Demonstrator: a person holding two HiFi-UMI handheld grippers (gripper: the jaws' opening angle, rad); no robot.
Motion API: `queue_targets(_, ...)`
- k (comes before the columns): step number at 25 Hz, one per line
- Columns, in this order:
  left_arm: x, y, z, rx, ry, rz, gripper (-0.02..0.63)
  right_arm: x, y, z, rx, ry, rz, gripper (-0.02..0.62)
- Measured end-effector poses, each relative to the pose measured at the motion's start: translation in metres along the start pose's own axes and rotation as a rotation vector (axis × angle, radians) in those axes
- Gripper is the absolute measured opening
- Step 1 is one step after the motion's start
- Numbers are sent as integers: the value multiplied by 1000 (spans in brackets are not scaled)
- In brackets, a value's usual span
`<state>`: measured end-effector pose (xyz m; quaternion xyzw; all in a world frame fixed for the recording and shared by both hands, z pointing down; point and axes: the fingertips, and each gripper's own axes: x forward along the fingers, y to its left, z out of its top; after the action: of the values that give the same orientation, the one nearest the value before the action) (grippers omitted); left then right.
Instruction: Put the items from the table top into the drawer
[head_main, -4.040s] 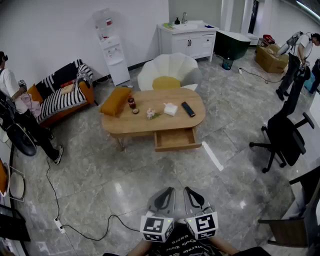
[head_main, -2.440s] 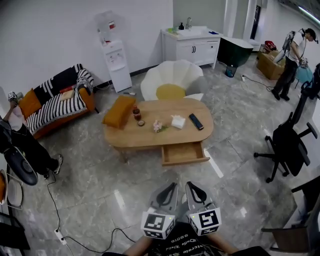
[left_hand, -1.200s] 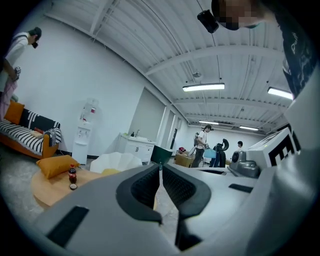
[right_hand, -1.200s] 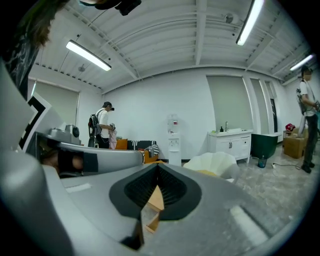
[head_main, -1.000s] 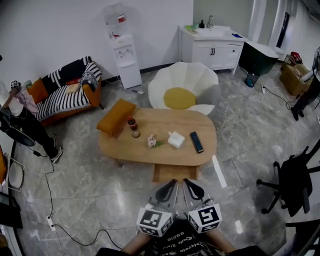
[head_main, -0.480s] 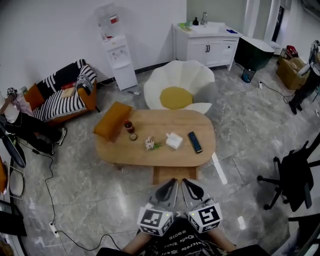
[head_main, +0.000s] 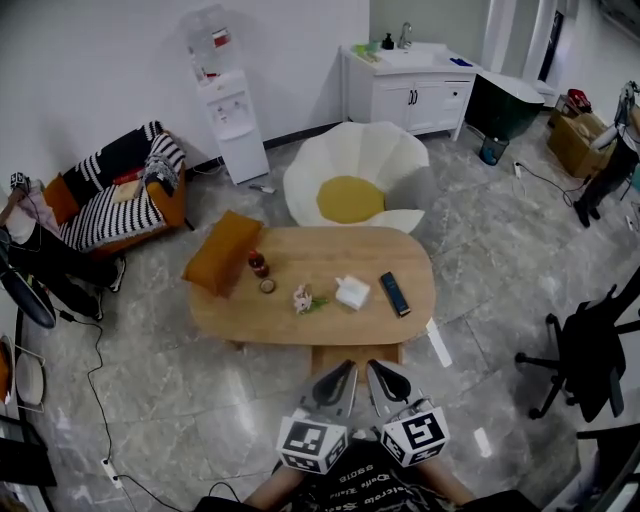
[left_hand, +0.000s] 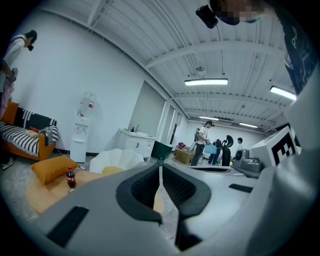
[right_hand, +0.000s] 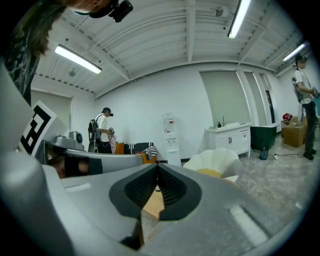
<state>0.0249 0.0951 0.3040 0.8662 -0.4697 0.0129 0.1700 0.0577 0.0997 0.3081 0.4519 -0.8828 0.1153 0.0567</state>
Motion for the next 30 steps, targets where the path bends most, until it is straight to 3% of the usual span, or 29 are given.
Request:
queue_targets(4,13,22,5,0,12,-25,28,26,-2,4,11,-10,-6,2)
queue_targets(9,30,58,11,5,36,-44,28,65,5,12,98,-41,49,14)
queue_targets(17,54,102,26,36,60,-106,28,113,-2,14,81,-9,-39,45)
queue_targets(22,64,122,25,43,81,-119,28,132,-11,11,66,14,-91,137)
queue_targets(30,80,137,16,25,126,-103,28,151,-39,6,77,59,-95,241)
